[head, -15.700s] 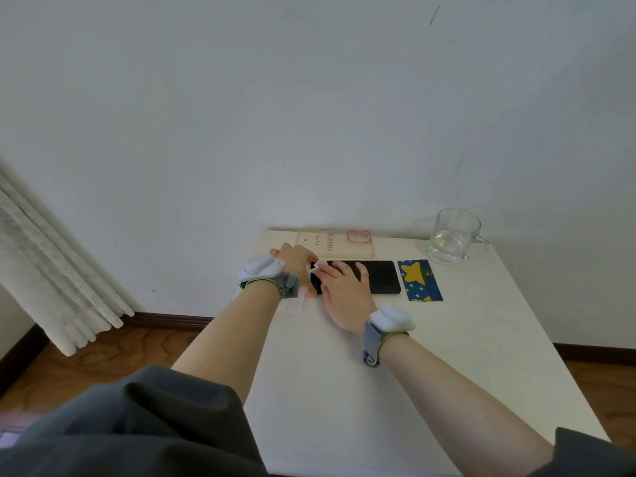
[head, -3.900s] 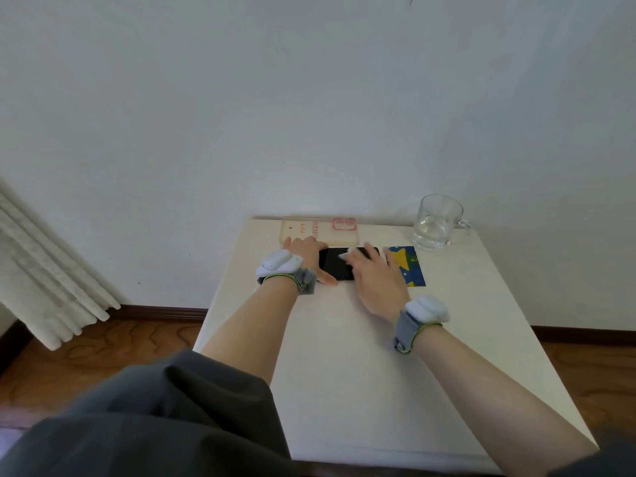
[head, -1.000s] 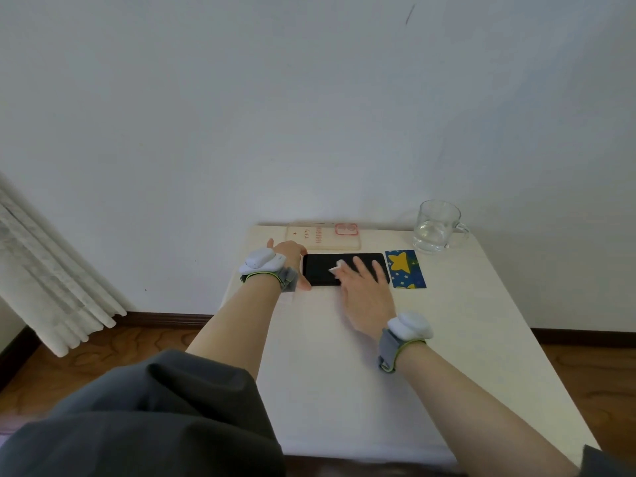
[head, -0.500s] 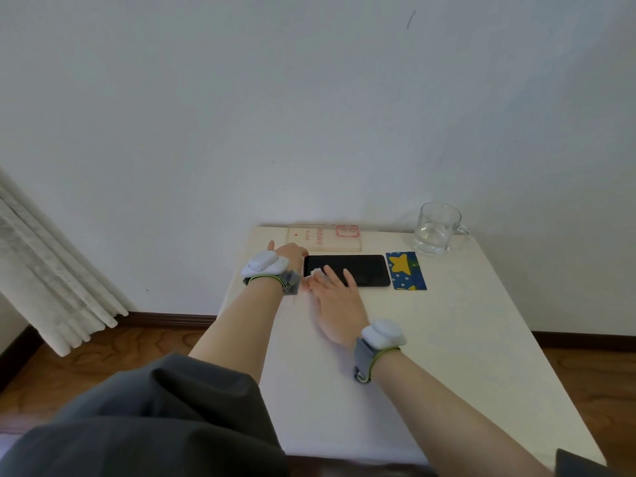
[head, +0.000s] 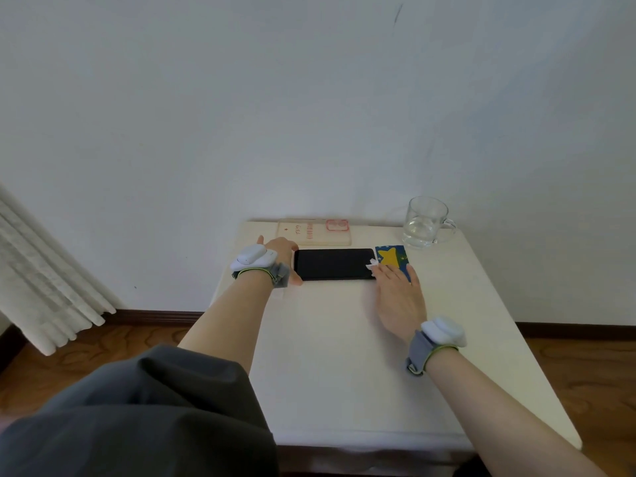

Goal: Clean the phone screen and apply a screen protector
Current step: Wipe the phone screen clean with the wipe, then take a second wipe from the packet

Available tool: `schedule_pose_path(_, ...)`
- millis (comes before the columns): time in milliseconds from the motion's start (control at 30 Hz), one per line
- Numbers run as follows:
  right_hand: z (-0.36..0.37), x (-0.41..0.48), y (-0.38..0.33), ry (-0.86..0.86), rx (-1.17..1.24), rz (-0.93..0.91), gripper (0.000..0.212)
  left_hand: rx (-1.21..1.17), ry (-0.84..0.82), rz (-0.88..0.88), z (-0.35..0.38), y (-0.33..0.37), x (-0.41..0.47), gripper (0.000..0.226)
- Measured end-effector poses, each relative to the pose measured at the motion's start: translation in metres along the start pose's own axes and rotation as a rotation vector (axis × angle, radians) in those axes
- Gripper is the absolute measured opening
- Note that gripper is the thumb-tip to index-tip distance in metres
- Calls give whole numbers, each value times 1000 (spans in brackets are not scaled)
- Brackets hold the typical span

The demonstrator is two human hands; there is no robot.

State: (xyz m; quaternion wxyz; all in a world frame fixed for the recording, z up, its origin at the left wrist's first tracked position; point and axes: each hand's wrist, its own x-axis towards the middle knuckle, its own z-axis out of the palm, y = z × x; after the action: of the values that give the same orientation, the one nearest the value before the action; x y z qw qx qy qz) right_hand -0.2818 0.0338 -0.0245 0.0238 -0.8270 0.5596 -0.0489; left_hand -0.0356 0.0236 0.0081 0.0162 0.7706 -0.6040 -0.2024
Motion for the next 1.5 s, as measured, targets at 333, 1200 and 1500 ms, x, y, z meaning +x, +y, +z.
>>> schedule_pose_path(333,-20,19,-26,119,550,-50,42,-88,27,-14,-2,11,-13,83)
schedule_pose_path(1200,-25,36,-92,94,1157,79,18,-1419,82,-166,-22,17,-31,24)
schedule_pose_path(1500,-35,66,-112,-368,1711,397,50,-1429,167,-160,-21,2,-24,22)
